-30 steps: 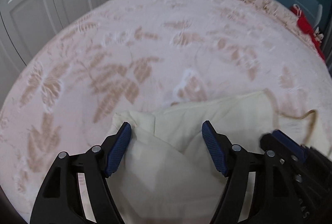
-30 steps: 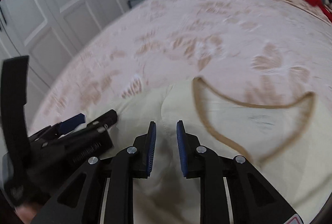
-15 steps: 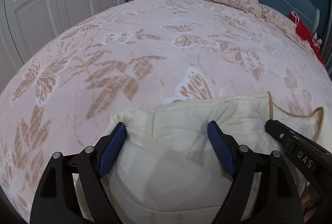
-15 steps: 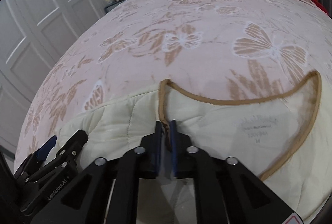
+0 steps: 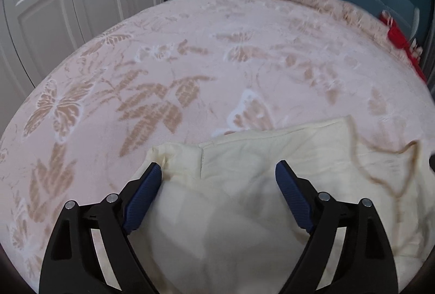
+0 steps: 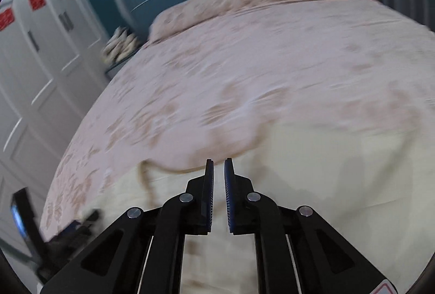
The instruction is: Fold large clothes
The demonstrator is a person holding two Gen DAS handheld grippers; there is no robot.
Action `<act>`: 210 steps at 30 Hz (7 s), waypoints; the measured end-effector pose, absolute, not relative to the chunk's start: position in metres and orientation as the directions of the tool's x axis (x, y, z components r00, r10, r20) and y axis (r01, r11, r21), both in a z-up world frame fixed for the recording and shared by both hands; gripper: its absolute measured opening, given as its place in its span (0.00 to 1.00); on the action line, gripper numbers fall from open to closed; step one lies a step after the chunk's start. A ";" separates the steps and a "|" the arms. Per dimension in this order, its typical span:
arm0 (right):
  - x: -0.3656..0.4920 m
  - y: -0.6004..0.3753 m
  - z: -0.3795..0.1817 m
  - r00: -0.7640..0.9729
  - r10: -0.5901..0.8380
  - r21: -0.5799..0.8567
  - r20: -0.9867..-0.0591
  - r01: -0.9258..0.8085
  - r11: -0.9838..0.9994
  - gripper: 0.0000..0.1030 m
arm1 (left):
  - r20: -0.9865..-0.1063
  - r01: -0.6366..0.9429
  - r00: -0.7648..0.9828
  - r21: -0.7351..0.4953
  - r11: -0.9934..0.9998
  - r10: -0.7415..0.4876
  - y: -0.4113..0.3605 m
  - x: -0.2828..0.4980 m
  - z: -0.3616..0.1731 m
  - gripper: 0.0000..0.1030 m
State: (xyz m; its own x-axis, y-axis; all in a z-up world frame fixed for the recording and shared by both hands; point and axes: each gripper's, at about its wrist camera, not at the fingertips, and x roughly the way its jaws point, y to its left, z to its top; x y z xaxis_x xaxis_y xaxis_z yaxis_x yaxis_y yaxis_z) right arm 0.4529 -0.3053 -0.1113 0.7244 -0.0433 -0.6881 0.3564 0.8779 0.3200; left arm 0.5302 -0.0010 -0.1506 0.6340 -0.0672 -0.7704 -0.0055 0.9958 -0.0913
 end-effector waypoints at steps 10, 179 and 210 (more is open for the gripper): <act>0.431 -0.382 -0.113 0.675 -0.086 0.252 -0.733 0.386 0.887 0.36 | -0.744 0.336 0.544 -0.231 0.913 -0.388 -0.148 0.511 -0.106 0.86; 0.071 -0.360 -0.047 0.746 -0.061 0.320 -0.663 0.356 0.878 0.68 | -0.740 0.020 0.613 -0.335 0.942 -0.276 0.151 0.248 -0.055 0.88; 0.130 -0.357 -0.161 0.590 -0.085 0.265 -0.803 0.481 0.835 0.06 | -0.828 -0.002 0.557 -0.078 0.997 -0.064 0.094 0.285 -0.159 0.15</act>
State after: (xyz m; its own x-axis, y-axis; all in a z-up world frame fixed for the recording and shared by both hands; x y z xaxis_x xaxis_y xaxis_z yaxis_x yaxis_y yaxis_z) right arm 0.1301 -0.3572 -0.1613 0.5900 -0.0852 -0.8029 0.4815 0.8354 0.2652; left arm 0.2852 0.0942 -0.1589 0.5574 -0.0637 -0.8278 -0.0025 0.9969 -0.0784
